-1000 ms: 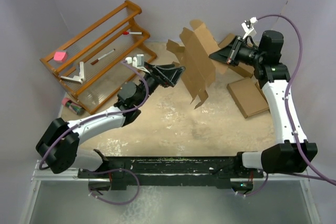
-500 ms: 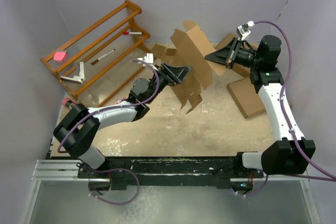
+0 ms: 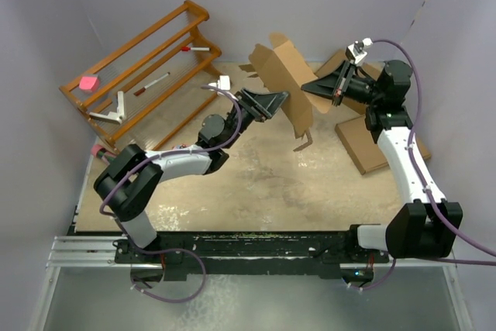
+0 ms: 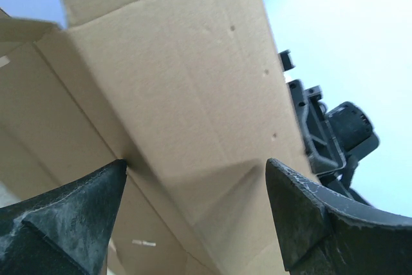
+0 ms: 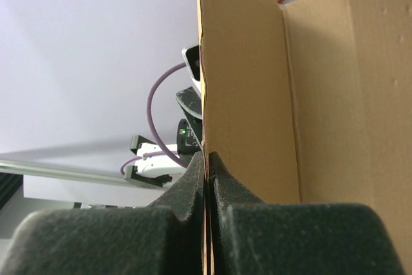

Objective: Fold the paper box

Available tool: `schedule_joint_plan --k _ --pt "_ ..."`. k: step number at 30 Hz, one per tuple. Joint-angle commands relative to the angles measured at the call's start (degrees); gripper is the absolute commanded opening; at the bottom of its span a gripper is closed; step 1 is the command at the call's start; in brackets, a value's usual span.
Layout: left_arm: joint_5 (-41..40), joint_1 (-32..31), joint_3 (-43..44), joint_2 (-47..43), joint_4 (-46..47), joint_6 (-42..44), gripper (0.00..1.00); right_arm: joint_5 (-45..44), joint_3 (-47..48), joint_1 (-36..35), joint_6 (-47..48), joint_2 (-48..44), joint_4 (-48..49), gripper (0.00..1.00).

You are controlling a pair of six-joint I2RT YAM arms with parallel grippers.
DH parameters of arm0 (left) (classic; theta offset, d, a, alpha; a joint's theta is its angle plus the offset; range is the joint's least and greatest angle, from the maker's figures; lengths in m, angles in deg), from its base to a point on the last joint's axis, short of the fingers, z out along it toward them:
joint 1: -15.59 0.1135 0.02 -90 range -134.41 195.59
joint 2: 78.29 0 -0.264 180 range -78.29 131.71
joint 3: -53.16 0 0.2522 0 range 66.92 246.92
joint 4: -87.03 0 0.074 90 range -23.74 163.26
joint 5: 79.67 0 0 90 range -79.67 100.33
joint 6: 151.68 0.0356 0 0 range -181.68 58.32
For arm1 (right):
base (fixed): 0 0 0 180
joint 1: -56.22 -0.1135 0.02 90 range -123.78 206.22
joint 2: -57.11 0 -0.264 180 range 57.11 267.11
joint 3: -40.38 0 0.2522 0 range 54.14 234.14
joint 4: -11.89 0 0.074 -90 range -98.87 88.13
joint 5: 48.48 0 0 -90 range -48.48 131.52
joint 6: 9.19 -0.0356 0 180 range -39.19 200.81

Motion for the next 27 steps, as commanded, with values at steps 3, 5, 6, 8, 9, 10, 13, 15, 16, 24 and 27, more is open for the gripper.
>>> schedule_joint_plan --k 3,5,6,8,9,10,13,15,16,24,27 --pt "2.8 -0.4 6.1 3.1 10.6 -3.9 0.88 1.0 -1.1 0.3 -0.3 -0.1 0.6 0.00" --pt "2.8 -0.4 6.3 2.7 11.0 -4.2 0.84 0.3 -0.4 0.3 2.8 0.1 -3.2 0.00" --pt "2.8 -0.4 6.3 2.3 10.8 -4.3 0.82 0.2 -0.2 0.3 3.9 0.2 -4.3 0.00" --pt "2.7 -0.4 6.0 1.3 10.0 -4.6 0.72 -0.3 0.2 0.6 5.5 0.4 -5.5 0.00" --pt "2.6 -0.4 5.7 0.8 9.8 -4.8 0.65 -0.7 0.7 0.7 6.6 0.5 -6.6 0.00" --pt "2.5 -0.3 5.4 0.3 9.5 -5.2 0.58 -1.1 1.3 0.8 7.8 0.6 -7.7 0.00" --pt "2.4 -0.4 4.6 -0.8 7.8 -6.7 0.31 -1.8 2.1 1.4 9.6 0.8 -8.8 0.00" --pt "2.5 -0.4 4.2 -1.4 6.8 -7.2 0.15 -2.0 2.1 1.6 10.1 0.8 -8.9 0.00" --pt "2.5 -0.4 4.0 -1.5 6.6 -7.6 0.07 -2.2 2.0 1.6 10.4 0.8 -8.9 0.00" --pt "3.5 -0.4 3.6 -1.8 6.0 -8.4 0.08 -4.6 5.0 1.6 16.9 0.8 -11.7 0.00" --pt "4.1 -0.4 2.2 -2.6 4.6 -8.2 0.37 -5.1 6.1 1.7 18.3 0.6 -12.5 0.00"
